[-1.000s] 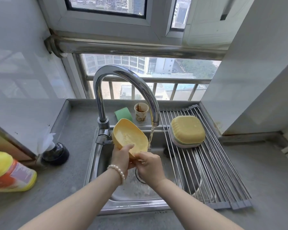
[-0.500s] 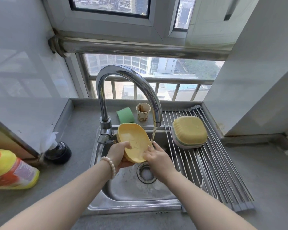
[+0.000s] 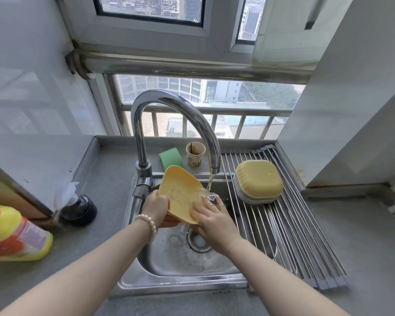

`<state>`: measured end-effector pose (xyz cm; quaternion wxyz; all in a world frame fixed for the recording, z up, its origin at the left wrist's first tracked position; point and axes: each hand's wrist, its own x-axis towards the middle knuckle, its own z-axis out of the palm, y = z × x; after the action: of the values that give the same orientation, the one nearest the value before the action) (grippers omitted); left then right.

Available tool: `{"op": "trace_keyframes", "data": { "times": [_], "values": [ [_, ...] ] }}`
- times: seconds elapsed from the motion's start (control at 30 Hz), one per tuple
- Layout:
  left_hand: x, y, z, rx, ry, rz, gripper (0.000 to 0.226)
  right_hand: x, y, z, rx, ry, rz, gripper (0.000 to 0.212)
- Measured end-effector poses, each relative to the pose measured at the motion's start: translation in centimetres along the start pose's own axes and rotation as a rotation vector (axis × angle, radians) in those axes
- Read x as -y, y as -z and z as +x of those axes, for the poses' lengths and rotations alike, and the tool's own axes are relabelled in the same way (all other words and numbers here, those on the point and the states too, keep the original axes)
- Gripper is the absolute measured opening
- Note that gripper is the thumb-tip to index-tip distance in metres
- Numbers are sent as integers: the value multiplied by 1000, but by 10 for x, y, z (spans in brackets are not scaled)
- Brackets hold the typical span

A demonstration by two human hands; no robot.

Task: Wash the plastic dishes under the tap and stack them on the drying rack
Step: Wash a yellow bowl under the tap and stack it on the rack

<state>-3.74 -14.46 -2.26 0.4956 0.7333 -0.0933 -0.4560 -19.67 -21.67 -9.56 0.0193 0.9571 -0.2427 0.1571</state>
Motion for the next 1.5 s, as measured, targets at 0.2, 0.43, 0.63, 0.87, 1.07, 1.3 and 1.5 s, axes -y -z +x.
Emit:
{"op": "trace_keyframes", "data": {
  "times": [0.2, 0.43, 0.63, 0.87, 1.07, 1.3, 1.5],
  "values": [
    [16, -7, -4, 41, 20, -101, 25, 19, 3, 2, -125, 5, 183, 9],
    [24, -28, -6, -51, -82, -153, 28, 44, 15, 12, -186, -294, 776, 16],
    [13, -7, 4, 38, 71, -8, 30, -5, 20, 3, 233, -47, 181, 57],
    [18, 0, -1, 241, 268, -201, 27, -8, 9, -4, 76, 105, 36, 22],
    [31, 0, 9, 225, 104, -348, 29, -1, 42, -3, 413, -81, 364, 51],
    [38, -23, 0, 464, 156, -506, 39, 13, 51, 22, 777, -442, -94, 87],
    [39, -41, 6, 503, 142, -654, 37, 18, 40, 47, 703, -538, 25, 81]
  ]
}}
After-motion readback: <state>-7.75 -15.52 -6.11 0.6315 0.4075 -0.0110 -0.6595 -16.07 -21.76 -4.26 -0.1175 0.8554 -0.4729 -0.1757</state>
